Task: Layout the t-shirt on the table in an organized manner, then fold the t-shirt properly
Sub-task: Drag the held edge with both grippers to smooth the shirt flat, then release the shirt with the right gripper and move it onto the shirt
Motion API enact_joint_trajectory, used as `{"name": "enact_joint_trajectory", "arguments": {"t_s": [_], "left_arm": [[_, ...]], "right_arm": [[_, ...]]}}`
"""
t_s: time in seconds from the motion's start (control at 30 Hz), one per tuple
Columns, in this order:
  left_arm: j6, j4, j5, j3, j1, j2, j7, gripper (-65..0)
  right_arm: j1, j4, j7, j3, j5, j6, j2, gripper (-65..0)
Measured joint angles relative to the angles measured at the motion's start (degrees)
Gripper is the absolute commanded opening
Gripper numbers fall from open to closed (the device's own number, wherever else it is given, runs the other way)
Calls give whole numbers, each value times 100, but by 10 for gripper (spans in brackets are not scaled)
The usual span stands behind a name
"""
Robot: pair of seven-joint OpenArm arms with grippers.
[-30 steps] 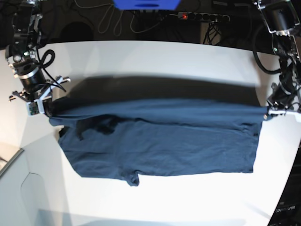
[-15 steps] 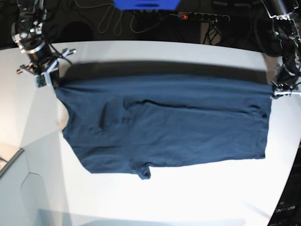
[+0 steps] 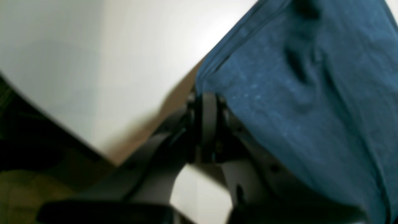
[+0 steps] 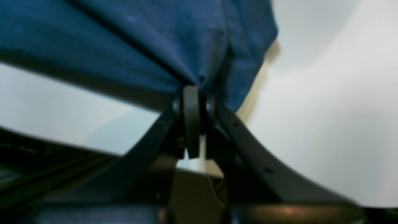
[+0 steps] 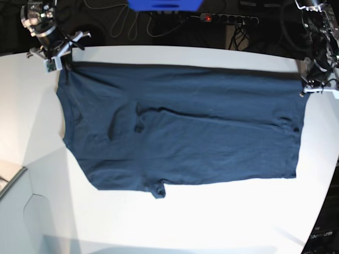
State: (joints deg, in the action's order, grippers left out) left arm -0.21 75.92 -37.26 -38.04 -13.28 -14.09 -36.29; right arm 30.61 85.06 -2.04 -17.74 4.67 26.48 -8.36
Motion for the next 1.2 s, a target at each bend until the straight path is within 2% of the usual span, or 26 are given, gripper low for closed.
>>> {"name": "enact_joint_trajectory", "arguments": {"t_s": [0.4,0.97,1.07,1.2], "left_arm": [[0,33,-7,-11,-210,11,7,-649],[0,39,-4,-11,-339,-2,-59,-644],[0,39,-7,-11,-334,-2,-57,-586],[2,337,17,-13,-422,-2,-79,-396]], "right_arm": [[483,-146,643,-264,4,-2,251,-650],[531,-144,658,-273,7,-9,267,-637],[533,-142,660,-273,4,-9,267,-560],[535,-138,660,-275,9,-9,254,-438]]}}
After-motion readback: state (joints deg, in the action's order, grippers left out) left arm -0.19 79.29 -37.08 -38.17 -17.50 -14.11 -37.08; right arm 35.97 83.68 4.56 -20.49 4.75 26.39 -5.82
